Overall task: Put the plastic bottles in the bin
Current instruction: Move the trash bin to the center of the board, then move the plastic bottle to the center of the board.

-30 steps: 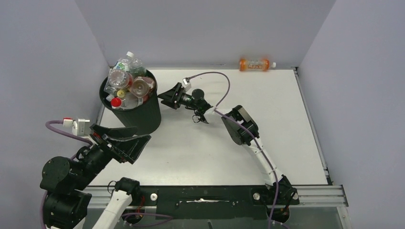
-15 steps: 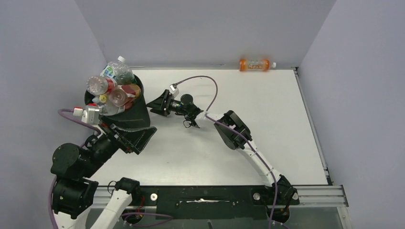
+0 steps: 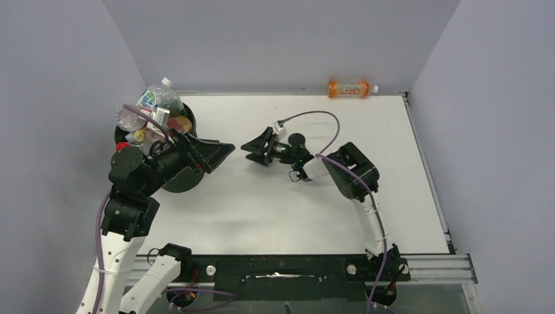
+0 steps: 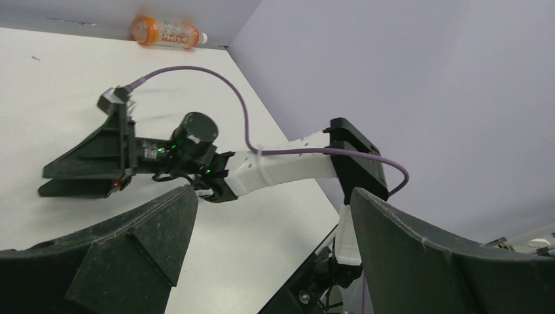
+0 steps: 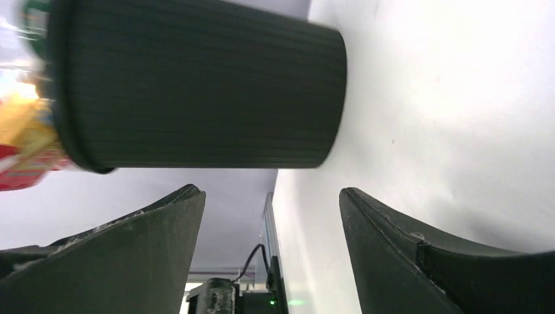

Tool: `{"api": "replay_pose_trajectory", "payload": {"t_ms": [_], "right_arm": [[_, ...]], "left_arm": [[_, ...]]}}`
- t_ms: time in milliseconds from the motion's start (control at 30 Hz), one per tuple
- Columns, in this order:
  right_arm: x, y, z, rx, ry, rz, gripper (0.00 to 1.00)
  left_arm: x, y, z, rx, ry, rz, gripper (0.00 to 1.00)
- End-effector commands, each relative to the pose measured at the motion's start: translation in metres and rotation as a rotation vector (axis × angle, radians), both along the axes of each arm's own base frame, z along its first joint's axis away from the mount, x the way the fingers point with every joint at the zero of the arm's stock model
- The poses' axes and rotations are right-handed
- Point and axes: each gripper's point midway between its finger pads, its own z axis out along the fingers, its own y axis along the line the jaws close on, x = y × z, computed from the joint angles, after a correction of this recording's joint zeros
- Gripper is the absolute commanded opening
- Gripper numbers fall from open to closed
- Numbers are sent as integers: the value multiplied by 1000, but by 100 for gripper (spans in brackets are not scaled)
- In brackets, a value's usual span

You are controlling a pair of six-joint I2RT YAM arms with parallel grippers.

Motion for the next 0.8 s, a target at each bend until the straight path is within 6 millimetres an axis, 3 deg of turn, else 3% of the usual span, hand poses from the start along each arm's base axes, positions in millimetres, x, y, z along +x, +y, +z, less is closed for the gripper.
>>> {"api": "replay_pose_trajectory", "payload": {"t_ms": [0, 167, 267, 367, 467, 533, 767], "right_arm": [[9, -49, 99, 114, -263, -46, 78], [18, -94, 109, 85, -275, -94, 79], [24, -116, 108, 72, -271, -129, 79], [28, -137, 107, 55, -271, -155, 79], [32, -168, 104, 24, -268, -200, 79], [38, -197, 98, 0, -244, -249, 79], [74, -323, 67, -211, -156, -497, 81]], "left_arm": [[7, -12, 39, -68, -132, -62, 88], [23, -27, 53, -54, -148, -68, 88], [30, -54, 63, 3, -163, -67, 88], [35, -97, 57, 97, -165, -62, 88], [46, -144, 37, 178, -149, -72, 88], [59, -162, 26, 188, -139, -69, 88], [122, -224, -28, 253, -98, -45, 88]]}}
